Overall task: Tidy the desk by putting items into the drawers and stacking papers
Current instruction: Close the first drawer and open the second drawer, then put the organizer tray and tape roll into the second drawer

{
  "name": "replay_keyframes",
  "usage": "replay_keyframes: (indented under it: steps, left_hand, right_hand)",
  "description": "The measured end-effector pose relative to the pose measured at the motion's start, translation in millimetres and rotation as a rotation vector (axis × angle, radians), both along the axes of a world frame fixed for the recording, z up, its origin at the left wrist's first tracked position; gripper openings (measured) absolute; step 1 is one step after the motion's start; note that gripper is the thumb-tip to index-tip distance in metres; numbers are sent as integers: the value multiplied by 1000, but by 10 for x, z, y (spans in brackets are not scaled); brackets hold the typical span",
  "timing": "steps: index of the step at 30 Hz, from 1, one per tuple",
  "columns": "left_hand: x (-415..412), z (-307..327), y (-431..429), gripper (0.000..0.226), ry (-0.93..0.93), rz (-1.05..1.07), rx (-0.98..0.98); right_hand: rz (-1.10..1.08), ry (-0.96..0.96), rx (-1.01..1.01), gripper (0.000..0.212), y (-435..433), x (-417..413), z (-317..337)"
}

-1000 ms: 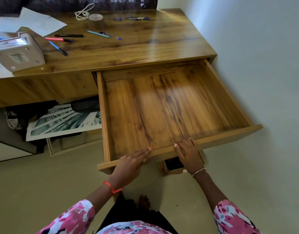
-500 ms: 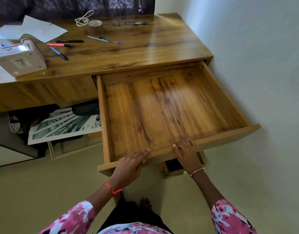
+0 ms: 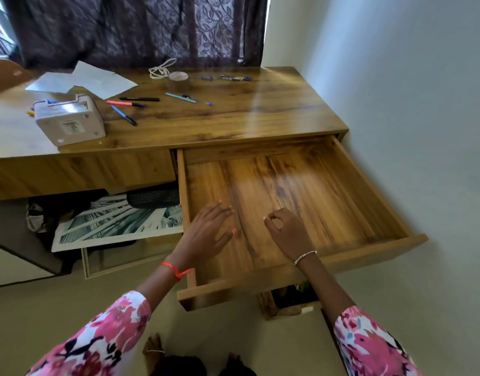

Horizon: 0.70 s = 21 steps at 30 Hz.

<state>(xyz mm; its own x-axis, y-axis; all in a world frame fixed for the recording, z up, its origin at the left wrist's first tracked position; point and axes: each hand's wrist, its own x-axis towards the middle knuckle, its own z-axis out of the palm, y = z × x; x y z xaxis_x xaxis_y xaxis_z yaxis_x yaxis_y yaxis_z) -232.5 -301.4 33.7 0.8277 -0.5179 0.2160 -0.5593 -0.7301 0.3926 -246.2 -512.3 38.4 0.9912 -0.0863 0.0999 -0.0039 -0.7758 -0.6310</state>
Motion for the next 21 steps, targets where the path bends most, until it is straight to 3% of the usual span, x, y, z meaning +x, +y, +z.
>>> replay_keyframes:
  steps: [10,21]
  left_hand:
    - [914,470,1325,59,-147,120,18]
    - [1744,736,2838,61,-269,193,45]
  right_hand:
    - [115,-116,19,32,1315,962,550]
    - [134,-197,37,29,2753,1800,957]
